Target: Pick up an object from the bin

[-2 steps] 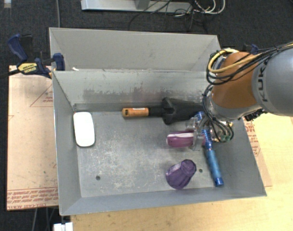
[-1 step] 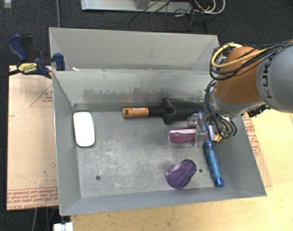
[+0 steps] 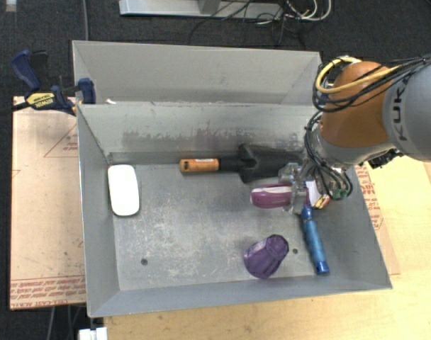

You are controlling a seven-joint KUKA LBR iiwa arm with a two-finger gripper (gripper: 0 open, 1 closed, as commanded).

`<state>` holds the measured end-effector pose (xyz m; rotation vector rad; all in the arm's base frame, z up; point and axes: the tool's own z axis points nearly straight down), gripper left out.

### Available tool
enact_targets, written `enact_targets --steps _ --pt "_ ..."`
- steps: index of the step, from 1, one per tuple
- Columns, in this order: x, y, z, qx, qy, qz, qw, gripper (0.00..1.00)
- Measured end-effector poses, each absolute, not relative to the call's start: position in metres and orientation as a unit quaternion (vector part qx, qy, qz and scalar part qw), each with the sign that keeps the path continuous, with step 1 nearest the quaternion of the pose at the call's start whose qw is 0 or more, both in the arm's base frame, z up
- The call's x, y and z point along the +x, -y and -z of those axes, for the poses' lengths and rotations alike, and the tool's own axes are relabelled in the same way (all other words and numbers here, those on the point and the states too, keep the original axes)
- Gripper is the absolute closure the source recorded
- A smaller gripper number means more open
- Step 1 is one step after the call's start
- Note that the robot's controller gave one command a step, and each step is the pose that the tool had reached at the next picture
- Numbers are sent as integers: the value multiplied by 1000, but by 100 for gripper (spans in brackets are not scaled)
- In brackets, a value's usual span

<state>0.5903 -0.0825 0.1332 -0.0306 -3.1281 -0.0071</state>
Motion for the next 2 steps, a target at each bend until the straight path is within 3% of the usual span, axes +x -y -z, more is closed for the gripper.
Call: enact_targets --steps 2 --pt "590 82 -160 -10 1000 2 7 100"
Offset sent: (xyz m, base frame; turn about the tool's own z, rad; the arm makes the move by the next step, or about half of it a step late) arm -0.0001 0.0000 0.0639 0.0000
